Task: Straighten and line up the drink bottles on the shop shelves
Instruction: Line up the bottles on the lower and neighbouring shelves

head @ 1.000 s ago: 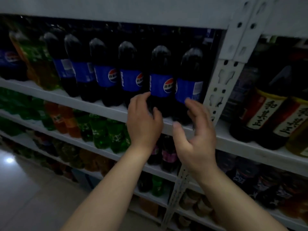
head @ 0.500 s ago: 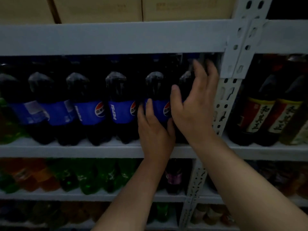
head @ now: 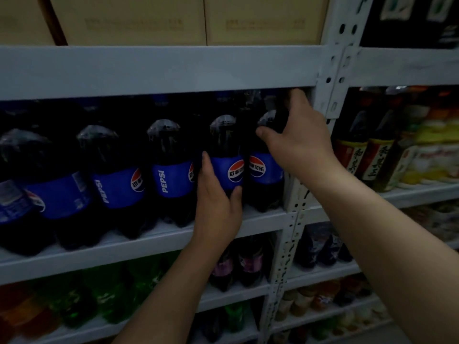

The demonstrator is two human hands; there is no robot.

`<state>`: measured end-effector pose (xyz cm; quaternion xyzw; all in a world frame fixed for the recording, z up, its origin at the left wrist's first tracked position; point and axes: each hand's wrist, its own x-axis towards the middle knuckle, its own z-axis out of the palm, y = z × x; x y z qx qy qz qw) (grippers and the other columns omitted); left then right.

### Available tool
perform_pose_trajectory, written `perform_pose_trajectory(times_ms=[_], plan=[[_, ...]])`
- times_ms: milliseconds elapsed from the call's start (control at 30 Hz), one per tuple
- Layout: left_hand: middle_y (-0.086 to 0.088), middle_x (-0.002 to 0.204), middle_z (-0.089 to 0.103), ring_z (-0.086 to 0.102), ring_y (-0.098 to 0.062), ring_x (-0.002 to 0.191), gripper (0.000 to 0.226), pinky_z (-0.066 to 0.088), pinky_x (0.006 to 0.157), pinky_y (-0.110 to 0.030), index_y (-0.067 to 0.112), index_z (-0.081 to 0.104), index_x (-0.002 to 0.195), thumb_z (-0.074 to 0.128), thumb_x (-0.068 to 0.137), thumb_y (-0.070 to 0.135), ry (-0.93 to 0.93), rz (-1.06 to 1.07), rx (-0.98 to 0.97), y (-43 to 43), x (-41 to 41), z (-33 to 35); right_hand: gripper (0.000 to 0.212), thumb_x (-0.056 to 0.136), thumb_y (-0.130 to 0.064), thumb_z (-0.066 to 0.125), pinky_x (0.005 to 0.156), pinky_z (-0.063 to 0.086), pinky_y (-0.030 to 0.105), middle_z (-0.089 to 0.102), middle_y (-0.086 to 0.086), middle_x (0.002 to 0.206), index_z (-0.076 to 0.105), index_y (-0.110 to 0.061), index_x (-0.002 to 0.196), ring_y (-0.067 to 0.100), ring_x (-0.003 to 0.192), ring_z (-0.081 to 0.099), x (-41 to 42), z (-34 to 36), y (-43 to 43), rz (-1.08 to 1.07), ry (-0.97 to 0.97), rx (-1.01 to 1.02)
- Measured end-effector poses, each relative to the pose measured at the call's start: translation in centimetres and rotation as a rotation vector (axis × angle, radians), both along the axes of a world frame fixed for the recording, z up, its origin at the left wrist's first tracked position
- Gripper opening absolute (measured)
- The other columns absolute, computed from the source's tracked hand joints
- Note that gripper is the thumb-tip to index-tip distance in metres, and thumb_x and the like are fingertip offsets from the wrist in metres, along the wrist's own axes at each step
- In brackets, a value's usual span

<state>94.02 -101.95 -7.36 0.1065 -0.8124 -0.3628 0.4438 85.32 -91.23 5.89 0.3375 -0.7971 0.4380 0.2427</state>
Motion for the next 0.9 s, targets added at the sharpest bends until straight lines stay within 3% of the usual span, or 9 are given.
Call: perform_pose_trajectory(times_ms=[100,167,300,367,433,667,767,833,900], plan=[[0.002,0.156,0.009,0.013,-0.014,0.142,0.093,0.016,0.111,-0.024,0.031,-0.009,0.150,0.062,0.090,0.031,-0.017,0.168,0.006,1.7,0.3,-0.2,0.035,0.083,-0.021,0.066,0.075,0.038,0.020,0.051,-0.009,0.103,0.045,-0.021,0.111,0.009,0.095,0.049,-0.4,0.3,0.0,0.049,-0.106,0.056],[-0.001,0.155,0.010,0.018,-0.019,0.142,0.091,0.026,0.110,-0.031,0.027,0.001,0.151,0.065,0.087,0.034,0.005,0.241,0.005,2.6,0.2,-0.6,0.042,0.081,-0.024,0.064,0.084,0.041,0.026,0.054,-0.002,0.116,0.044,-0.021,0.119,0.018,0.108,0.052,-0.5,0.1,-0.3,0.095,-0.158,0.061],[-0.010,0.151,0.023,0.029,-0.026,0.136,0.095,0.032,0.104,-0.033,0.024,0.010,0.151,0.073,0.081,0.035,-0.014,0.411,-0.091,3.2,-0.1,-1.4,0.069,0.075,-0.046,0.072,0.087,0.027,0.017,0.048,0.006,0.129,0.041,-0.017,0.130,0.019,0.119,0.044,0.1,-1.0,-0.9,0.062,-0.096,0.003],[-0.015,0.148,0.029,0.034,-0.031,0.132,0.102,0.040,0.098,-0.040,0.023,0.007,0.151,0.076,0.078,0.037,-0.068,0.464,-0.129,3.0,-0.2,-1.7,0.066,0.075,-0.043,0.073,0.076,0.021,0.009,0.050,0.007,0.125,0.044,-0.016,0.127,0.019,0.114,0.045,0.0,-1.1,-0.9,0.034,-0.036,-0.020],[-0.019,0.146,0.033,0.038,-0.034,0.129,0.103,0.045,0.094,-0.043,0.022,0.007,0.151,0.076,0.077,0.037,-0.093,0.484,-0.180,2.9,-0.1,-1.8,0.062,0.077,-0.038,0.073,0.076,0.022,0.010,0.052,0.006,0.123,0.045,-0.017,0.128,0.019,0.113,0.047,-0.3,-0.8,-0.8,0.036,-0.029,-0.008],[-0.003,0.159,0.008,0.022,-0.020,0.142,0.095,0.028,0.107,-0.027,0.030,-0.021,0.143,0.059,0.091,0.035,-0.164,0.312,-0.124,2.0,0.6,-1.6,0.040,0.087,-0.027,0.062,0.082,0.039,0.029,0.055,-0.001,0.122,0.046,-0.023,0.124,0.015,0.102,0.049,-0.9,1.5,0.3,0.144,-0.270,0.151],[-0.008,0.157,0.017,0.048,-0.025,0.125,0.099,0.051,0.082,-0.034,0.019,-0.021,0.148,0.056,0.090,0.046,-0.314,0.460,-0.212,2.4,0.9,-1.0,0.041,0.089,-0.034,0.055,0.086,0.043,0.035,0.053,0.008,0.125,0.044,-0.018,0.125,0.029,0.112,0.052,-0.6,1.4,0.1,0.034,-0.155,0.234],[-0.012,0.149,0.033,0.062,-0.026,0.100,0.105,0.047,0.060,-0.031,0.016,-0.013,0.149,0.060,0.084,0.055,-0.406,0.555,-0.255,2.9,1.1,-0.4,0.058,0.083,-0.047,0.060,0.091,0.045,0.041,0.049,0.010,0.128,0.042,-0.015,0.128,0.033,0.115,0.050,-0.1,0.7,0.0,-0.036,-0.048,0.241],[-0.012,0.141,0.039,0.064,-0.024,0.086,0.112,0.036,0.052,-0.027,0.013,-0.010,0.149,0.062,0.078,0.062,-0.472,0.616,-0.295,2.8,1.2,0.0,0.070,0.077,-0.054,0.066,0.089,0.047,0.042,0.049,0.011,0.126,0.040,-0.013,0.129,0.032,0.113,0.051,0.2,0.1,0.0,-0.078,0.029,0.222]])
